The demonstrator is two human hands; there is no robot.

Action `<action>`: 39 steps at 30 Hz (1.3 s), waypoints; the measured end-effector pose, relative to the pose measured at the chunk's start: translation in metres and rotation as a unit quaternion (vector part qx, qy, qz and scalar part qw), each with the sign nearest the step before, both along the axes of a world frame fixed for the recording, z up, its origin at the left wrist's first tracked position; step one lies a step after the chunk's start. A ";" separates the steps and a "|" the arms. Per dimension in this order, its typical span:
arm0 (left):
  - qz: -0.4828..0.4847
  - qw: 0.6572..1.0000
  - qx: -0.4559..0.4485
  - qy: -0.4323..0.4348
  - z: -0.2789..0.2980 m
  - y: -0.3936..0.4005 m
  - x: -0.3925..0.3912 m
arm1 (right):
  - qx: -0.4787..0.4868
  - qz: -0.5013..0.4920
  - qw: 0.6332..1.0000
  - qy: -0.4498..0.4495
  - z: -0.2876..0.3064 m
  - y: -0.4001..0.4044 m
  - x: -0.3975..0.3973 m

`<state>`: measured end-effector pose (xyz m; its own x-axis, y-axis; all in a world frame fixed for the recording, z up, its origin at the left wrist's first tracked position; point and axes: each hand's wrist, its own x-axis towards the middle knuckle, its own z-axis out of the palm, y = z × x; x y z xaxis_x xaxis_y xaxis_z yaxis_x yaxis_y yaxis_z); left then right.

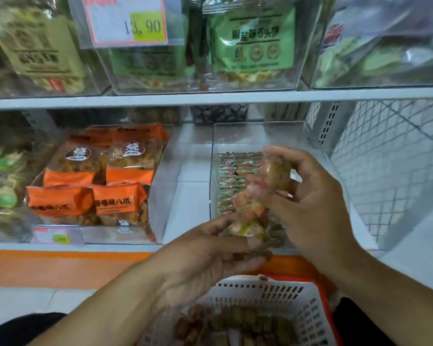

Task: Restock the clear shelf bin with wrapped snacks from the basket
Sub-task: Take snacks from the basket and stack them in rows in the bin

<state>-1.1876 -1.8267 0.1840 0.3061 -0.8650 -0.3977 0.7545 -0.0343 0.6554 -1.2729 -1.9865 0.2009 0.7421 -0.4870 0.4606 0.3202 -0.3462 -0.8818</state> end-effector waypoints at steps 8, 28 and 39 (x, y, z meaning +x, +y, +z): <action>0.081 0.988 -0.096 0.085 0.008 -0.010 0.007 | -0.280 0.037 0.959 0.002 -0.004 0.008 -0.004; 0.187 0.974 -0.055 -0.113 -0.003 0.001 0.013 | -0.148 0.049 0.982 0.108 -0.004 0.004 0.004; 0.201 0.964 -0.053 -0.163 -0.006 0.005 0.018 | 0.026 0.073 0.987 0.140 -0.001 0.001 0.003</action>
<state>-1.1699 -1.8216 0.1779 0.7185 -0.6816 -0.1385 0.4456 0.2982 0.8441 -1.2698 -1.9852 0.1996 0.9012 -0.3826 0.2036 0.1039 -0.2653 -0.9586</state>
